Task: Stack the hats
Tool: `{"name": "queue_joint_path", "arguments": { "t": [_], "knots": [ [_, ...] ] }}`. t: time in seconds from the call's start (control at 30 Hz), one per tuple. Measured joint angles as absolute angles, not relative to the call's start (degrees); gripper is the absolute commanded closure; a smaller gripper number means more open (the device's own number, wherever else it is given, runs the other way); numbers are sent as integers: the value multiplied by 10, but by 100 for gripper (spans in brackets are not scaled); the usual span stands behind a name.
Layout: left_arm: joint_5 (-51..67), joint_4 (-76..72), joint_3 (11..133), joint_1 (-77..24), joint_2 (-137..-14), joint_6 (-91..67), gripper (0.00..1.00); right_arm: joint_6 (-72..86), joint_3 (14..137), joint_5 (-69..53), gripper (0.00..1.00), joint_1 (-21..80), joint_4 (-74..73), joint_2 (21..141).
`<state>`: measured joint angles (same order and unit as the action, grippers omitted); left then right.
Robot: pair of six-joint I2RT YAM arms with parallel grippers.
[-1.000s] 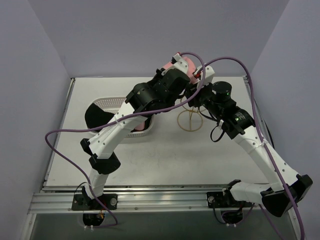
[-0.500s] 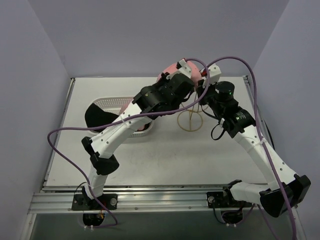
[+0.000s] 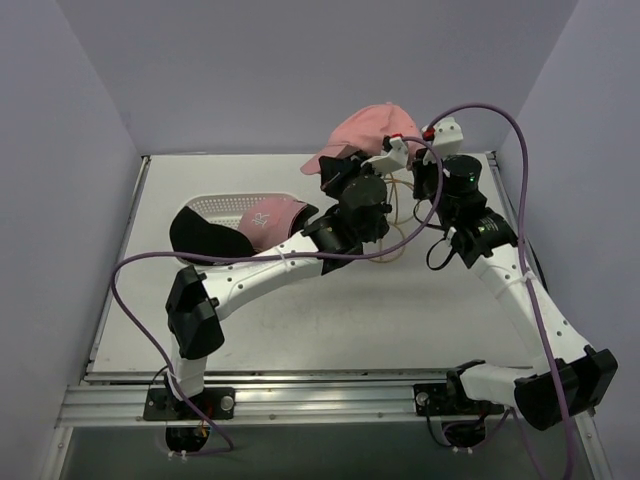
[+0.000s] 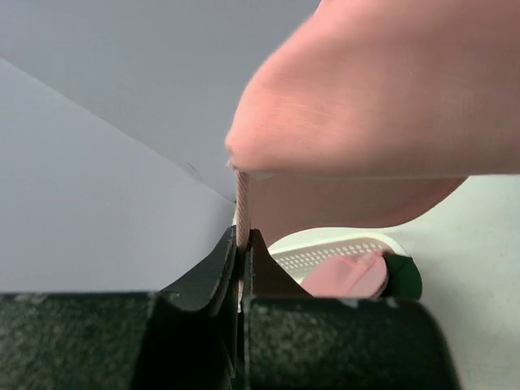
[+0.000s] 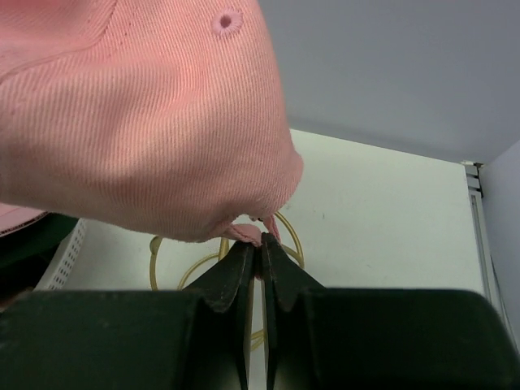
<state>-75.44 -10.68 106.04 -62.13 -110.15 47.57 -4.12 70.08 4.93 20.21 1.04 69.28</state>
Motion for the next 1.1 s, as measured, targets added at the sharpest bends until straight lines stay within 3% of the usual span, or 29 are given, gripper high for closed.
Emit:
{"name": "queue_joint_path", "arguments": {
  "t": [0.23, 0.43, 0.7, 1.1],
  "knots": [
    [-766, -311, 1067, -634, -1105, 648, 98, -23, 716, 11, 100, 192, 39, 726],
    [-766, -407, 991, -646, -1106, 706, 98, -10, 715, 2, 100, 158, 41, 728],
    [-778, -643, 937, -643, -1156, 881, 98, 19, 673, -20, 100, 124, 54, 713],
    [-784, -741, 937, -643, -1199, 952, 98, 23, 633, -34, 100, 112, 71, 700]
  ]
}}
